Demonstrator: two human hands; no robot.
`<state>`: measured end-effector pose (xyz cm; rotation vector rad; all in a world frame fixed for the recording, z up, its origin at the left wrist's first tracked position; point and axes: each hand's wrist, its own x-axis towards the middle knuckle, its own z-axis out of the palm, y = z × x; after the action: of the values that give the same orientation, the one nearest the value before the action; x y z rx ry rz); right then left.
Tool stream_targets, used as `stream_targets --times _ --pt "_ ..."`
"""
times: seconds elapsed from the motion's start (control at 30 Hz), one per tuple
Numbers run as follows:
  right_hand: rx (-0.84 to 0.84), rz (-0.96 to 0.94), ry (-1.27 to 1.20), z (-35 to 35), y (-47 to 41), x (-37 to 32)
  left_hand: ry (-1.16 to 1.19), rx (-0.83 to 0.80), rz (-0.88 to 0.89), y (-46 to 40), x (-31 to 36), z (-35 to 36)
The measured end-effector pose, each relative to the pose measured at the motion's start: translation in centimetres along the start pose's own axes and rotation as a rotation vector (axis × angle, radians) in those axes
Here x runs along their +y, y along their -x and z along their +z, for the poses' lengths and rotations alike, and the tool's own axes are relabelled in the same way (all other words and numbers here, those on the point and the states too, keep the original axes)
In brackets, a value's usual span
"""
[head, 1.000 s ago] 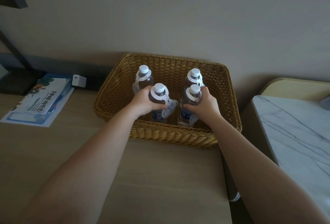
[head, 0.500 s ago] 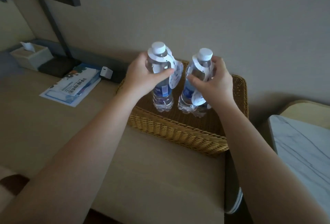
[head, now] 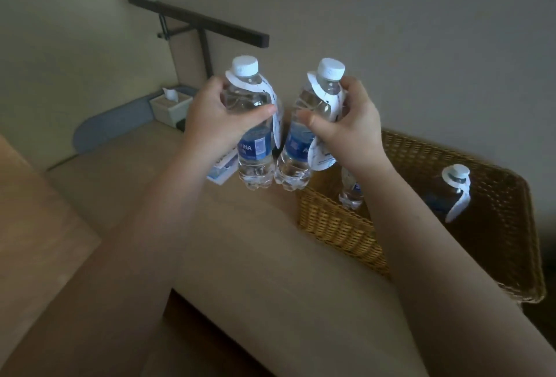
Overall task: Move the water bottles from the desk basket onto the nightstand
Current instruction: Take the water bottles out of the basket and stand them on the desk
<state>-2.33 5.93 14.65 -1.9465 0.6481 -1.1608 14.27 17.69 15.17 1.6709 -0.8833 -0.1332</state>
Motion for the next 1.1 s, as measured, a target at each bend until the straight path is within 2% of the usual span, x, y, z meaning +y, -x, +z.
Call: stream_targets --times 0.27,0.5,0.73,0.97,1.1 --pt "-0.166 0.131 0.039 11.2 3.1 4.3 -0.074 -0.018 -0.196 1.5 -11.4 -5.6" --pt "-0.157 0.304 0.106 17.1 7.8 9.6 -0.096 -0.026 -0.310 4.9 -19.2 -5.3" --pt "-0.169 0.338 0.163 18.8 8.7 11.4 -0.074 0.067 -0.348 5.8 -21.7 -5.3" --pt "-0.208 0.341 0.183 19.0 8.3 11.5 -0.105 -0.054 -0.350 4.7 -22.1 -5.9" --pt "-0.249 0.352 0.191 18.7 8.3 11.6 -0.118 -0.065 -0.326 4.9 -21.4 -6.0"
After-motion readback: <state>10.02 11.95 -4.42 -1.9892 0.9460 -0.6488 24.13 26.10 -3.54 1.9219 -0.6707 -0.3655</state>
